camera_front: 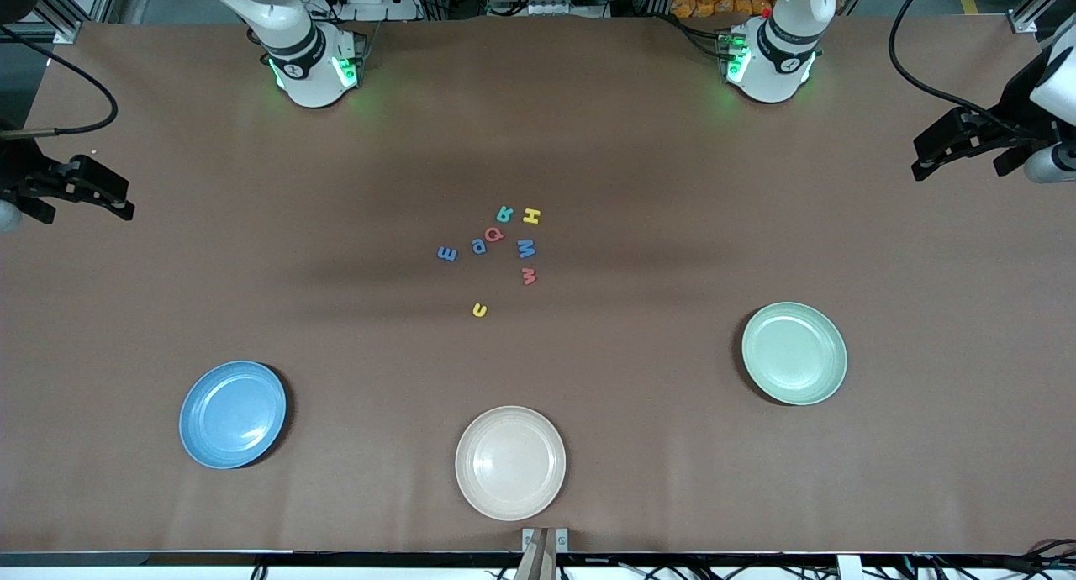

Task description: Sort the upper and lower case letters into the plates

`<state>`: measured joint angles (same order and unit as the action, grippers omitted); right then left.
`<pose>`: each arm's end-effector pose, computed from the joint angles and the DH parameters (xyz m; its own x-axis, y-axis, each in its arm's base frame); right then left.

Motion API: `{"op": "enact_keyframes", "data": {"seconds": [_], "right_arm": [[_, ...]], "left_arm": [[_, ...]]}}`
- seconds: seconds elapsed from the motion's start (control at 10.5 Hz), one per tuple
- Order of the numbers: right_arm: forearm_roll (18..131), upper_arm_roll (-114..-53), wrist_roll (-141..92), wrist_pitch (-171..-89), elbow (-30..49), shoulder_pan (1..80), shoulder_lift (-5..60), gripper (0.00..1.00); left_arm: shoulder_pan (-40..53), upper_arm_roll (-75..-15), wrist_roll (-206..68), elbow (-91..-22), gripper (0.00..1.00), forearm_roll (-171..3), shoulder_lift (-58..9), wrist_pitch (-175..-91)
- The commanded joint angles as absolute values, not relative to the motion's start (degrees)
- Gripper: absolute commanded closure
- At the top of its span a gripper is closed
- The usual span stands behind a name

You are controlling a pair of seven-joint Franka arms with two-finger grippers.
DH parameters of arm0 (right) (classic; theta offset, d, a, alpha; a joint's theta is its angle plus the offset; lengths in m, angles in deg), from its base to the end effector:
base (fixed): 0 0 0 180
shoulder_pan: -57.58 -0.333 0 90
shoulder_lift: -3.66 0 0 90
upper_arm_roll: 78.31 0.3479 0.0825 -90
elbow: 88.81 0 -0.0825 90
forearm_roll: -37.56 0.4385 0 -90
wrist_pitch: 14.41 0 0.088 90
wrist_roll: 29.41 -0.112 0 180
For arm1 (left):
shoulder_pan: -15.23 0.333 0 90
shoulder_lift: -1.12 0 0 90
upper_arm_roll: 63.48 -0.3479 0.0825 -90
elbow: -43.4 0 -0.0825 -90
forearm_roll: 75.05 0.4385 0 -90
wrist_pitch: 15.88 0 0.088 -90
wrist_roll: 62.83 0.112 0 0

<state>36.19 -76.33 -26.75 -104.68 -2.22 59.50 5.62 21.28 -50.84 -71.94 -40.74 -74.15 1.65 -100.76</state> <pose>0.6219 -0.0024 0.6622 0.9985 0.0475 0.0289 0.0468 -0.9986 0.0241 0.5926 -0.0673 0.7023 0.9987 0.0453 0.0245 0.0457 -0.9989 -0.0139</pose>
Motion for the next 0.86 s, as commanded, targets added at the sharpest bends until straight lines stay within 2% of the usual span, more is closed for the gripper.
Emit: {"op": "enact_keyframes", "data": {"seconds": [0.0,0.38,0.76], "right_arm": [[36.2,-75.8,-27.1,-104.9,-2.3,59.9,5.0,0.0],[36.2,-75.8,-27.1,-104.9,-2.2,59.8,5.0,0.0],[36.3,-75.8,-28.0,-105.2,-1.6,58.7,6.6,0.0]], "left_arm": [[21.4,-50.6,-71.4,-40.5,0.0,-75.0,2.2,-100.8],[20.1,-50.1,-72.2,-40.6,0.0,-75.1,1.0,-100.9],[15.2,-45.8,-76.6,-41.2,0.0,-75.1,-4.4,-103.5]]}}
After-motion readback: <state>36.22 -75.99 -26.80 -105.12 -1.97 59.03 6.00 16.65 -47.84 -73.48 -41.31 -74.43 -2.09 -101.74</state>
